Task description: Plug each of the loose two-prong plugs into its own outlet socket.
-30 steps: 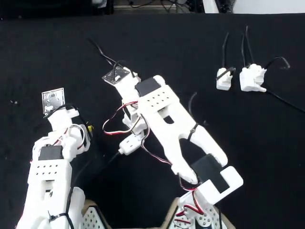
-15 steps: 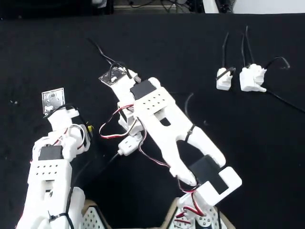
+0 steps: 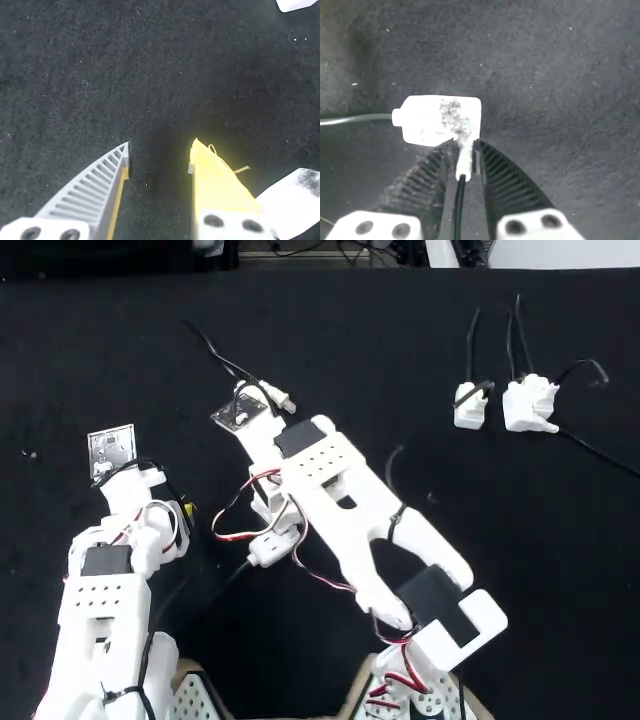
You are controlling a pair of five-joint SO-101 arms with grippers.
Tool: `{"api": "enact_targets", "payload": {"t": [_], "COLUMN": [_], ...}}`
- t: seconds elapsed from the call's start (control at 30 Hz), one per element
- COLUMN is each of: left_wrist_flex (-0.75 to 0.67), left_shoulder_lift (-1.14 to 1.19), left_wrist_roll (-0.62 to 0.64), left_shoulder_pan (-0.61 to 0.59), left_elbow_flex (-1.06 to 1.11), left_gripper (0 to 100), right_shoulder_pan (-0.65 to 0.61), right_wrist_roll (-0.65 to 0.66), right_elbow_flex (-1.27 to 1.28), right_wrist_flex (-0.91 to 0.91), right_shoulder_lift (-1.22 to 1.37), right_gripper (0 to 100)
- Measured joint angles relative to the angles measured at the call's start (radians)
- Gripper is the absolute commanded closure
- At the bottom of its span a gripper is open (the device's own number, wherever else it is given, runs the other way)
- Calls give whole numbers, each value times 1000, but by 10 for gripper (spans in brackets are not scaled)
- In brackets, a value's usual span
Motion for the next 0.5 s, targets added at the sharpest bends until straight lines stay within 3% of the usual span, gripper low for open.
{"api": "enact_targets", "payload": {"t": [0.5], "left_wrist_flex": [0], "left_shoulder_lift": [0], "left_wrist_roll": [0], "left_shoulder_pan": [0], "left_elbow_flex": [0], "left_gripper": [794], "right_shoulder_pan": [-66], "right_wrist_roll": [0], "right_elbow_flex": [9], "right_wrist_flex": [-12], "right_shoulder_lift": [-2], "right_gripper": [982]}}
